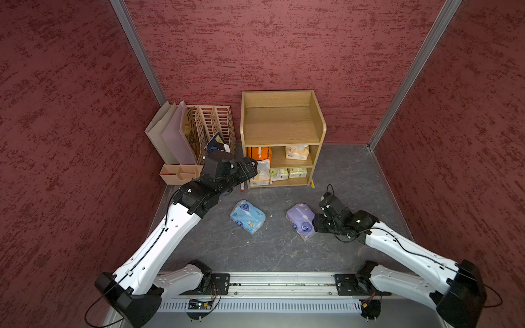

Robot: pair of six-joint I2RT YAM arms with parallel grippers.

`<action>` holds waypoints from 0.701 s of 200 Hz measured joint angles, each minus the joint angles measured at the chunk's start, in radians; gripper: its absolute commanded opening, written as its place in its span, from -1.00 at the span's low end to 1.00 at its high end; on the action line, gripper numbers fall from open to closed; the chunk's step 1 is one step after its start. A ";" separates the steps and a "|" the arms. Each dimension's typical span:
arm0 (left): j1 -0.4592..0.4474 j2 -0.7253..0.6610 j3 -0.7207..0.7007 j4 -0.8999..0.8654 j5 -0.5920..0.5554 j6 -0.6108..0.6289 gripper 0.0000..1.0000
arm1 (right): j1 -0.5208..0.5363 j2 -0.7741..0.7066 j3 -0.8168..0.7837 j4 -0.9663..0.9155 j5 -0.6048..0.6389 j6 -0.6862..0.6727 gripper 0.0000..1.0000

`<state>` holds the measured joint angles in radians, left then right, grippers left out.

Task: Remove the tissue boxes from the shelf
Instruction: Place the box of tissues at the center of the board, then pick up a box of tissues from the shelf.

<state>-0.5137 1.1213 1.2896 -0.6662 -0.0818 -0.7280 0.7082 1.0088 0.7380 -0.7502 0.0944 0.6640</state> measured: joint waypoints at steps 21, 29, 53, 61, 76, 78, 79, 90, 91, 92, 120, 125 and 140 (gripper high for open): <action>0.001 -0.017 0.017 -0.008 -0.026 0.028 0.99 | -0.005 -0.067 0.010 0.013 -0.006 0.006 0.12; 0.005 -0.026 0.025 -0.010 -0.032 0.037 0.99 | -0.006 -0.087 0.019 0.027 -0.010 0.011 0.14; 0.038 -0.039 0.069 -0.014 -0.028 0.055 0.99 | -0.009 -0.149 0.027 0.135 -0.031 0.036 0.25; 0.055 -0.039 0.086 -0.013 -0.019 0.060 0.99 | -0.011 -0.173 0.024 0.189 -0.039 0.045 0.26; 0.086 -0.035 0.124 -0.006 0.009 0.071 0.99 | -0.023 -0.204 0.016 0.300 -0.058 0.074 0.27; 0.091 -0.034 0.130 -0.006 0.014 0.073 0.99 | -0.026 -0.205 0.016 0.314 -0.063 0.079 0.27; 0.094 -0.033 0.135 -0.006 0.016 0.074 0.99 | -0.027 -0.204 0.016 0.323 -0.066 0.083 0.27; 0.113 -0.020 0.174 -0.001 0.036 0.084 1.00 | -0.040 -0.192 0.016 0.397 -0.084 0.103 0.27; 0.114 -0.019 0.176 -0.001 0.038 0.085 1.00 | -0.042 -0.191 0.016 0.402 -0.086 0.105 0.28; 0.116 -0.018 0.179 -0.001 0.039 0.085 0.99 | -0.042 -0.189 0.016 0.406 -0.088 0.106 0.28; 0.154 0.035 0.271 0.013 0.085 0.112 0.99 | -0.062 -0.066 0.057 0.534 -0.161 0.143 0.31; 0.161 0.047 0.282 0.017 0.096 0.115 0.99 | -0.064 -0.040 0.064 0.557 -0.175 0.149 0.33; 0.180 0.076 0.302 0.020 0.122 0.118 0.99 | -0.071 0.016 0.076 0.629 -0.220 0.163 0.34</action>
<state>-0.3336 1.1969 1.5913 -0.6460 0.0406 -0.6102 0.6376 1.0245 0.8143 -0.1211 -0.1257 0.8265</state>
